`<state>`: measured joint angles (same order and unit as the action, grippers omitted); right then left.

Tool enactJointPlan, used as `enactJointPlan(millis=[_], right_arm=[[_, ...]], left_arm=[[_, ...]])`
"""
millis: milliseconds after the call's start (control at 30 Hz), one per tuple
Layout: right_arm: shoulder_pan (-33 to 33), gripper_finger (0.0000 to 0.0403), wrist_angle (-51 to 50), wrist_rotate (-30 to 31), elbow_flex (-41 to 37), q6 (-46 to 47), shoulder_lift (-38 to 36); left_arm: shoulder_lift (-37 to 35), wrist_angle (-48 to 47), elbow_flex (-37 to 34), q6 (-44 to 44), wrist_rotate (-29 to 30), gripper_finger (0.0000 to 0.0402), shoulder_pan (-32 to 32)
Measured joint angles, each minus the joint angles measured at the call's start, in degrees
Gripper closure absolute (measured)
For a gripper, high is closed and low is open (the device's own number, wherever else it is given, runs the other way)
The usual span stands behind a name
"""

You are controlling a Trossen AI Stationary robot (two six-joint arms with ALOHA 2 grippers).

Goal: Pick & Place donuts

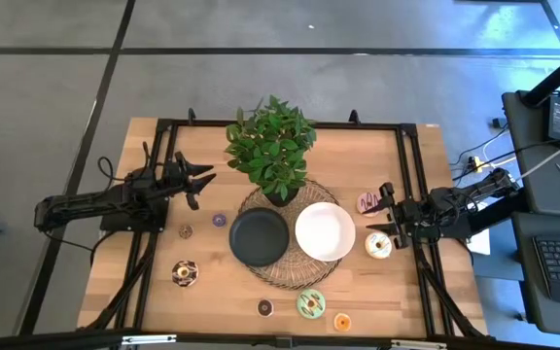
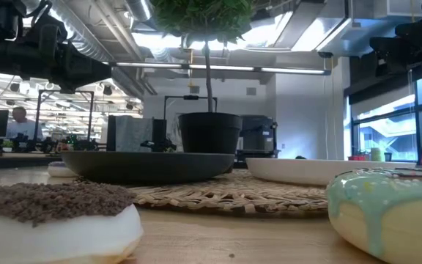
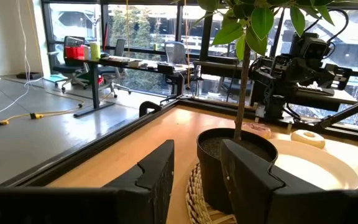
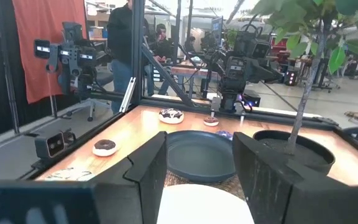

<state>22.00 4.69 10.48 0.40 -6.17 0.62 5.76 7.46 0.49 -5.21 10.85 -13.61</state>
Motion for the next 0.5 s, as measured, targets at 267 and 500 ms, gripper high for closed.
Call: enactJointPlan(millis=[267,500], right_arm=[[0.0,0.0221,-1.6,0.2,0.0,3.1,0.1],[-0.8,0.0221,-2.8,17.3,2.2,6.4,0.7]], left_arm=[[0.0,0.0,0.0,0.0,0.0,0.0274,0.0],[0.0,0.0,0.0,0.0,0.0,0.0274,0.0]])
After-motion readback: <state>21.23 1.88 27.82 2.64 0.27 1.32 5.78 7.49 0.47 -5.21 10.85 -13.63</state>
